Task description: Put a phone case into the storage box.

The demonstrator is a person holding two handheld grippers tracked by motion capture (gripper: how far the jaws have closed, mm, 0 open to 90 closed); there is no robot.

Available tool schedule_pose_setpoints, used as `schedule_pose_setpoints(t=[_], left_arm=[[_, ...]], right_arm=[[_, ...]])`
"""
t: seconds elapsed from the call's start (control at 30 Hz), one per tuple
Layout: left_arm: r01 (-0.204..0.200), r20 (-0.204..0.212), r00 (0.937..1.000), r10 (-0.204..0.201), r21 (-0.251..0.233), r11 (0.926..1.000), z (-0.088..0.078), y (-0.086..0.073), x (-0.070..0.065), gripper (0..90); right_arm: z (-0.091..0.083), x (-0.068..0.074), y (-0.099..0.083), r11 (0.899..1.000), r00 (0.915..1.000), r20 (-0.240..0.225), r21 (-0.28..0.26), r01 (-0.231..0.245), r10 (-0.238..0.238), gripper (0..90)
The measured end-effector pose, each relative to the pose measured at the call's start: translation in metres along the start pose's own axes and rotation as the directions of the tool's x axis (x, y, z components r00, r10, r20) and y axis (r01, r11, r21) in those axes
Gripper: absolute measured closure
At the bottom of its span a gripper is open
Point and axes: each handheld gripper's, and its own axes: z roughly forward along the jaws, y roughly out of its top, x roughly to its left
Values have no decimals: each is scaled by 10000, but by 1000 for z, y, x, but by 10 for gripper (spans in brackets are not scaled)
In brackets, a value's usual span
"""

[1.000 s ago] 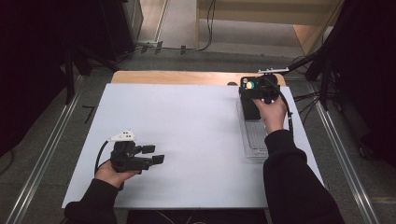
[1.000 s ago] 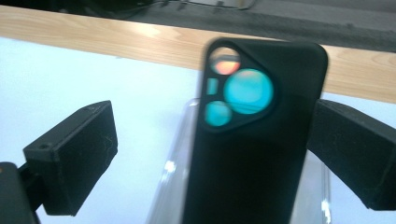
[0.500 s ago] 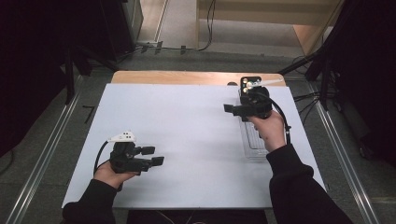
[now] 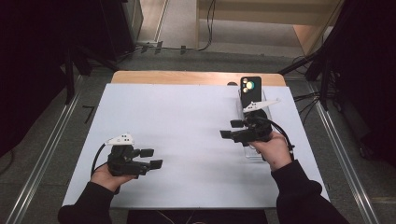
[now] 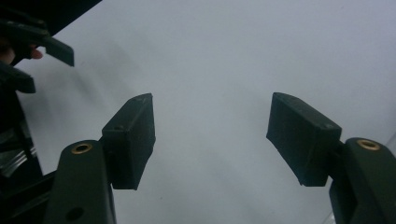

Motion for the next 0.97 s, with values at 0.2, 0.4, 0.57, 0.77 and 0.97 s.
schedule_pose_setpoints(t=[0.2,0.4,0.57,0.77,0.97], left_arm=[[-106,92,9999,105,93,9999,-3,-4,-2,334],[-138,117,9998,137,54,9999,-5,-7,-4,334],[-139,130,9998,138,81,9999,-6,-9,-4,334],[-143,135,9998,142,107,9998,-6,-10,-5,334],[-142,122,9998,142,77,9999,-7,-10,-5,334]], right_arm=[[-5,9,-24,9997,9995,-216,36,244,-243,299],[-12,10,-48,9997,9988,-440,19,239,-238,287],[-19,10,-65,9993,9985,-432,107,349,-344,282],[-24,13,-75,9984,9974,-506,187,532,-522,276],[-21,13,-76,9975,9966,-569,323,620,-601,274]])
